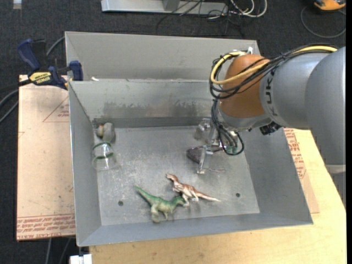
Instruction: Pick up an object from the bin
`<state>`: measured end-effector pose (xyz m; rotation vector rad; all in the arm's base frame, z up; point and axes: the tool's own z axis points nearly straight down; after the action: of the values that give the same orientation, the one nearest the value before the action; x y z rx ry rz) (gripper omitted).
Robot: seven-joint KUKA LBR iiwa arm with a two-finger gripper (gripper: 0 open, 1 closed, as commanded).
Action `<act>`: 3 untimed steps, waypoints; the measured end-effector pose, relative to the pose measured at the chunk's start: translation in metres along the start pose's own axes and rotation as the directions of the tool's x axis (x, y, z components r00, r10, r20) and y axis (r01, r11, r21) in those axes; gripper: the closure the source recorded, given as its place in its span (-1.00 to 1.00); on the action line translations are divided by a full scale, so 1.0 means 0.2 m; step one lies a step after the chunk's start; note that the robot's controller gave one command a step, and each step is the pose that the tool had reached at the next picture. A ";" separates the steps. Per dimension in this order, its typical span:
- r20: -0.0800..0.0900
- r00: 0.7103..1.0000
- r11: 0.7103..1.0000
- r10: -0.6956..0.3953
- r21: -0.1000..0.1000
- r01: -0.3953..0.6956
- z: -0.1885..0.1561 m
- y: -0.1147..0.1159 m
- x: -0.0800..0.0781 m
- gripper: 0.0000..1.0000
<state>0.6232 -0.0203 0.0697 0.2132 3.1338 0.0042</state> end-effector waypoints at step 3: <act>0.004 1.000 1.000 -0.002 -0.002 0.002 0.00 0.00 0.00 1.00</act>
Offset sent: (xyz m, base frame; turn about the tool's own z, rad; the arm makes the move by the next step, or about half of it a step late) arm 0.0000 0.0000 0.0000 0.0000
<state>0.6243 -0.0196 0.0701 0.2105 3.1297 0.0063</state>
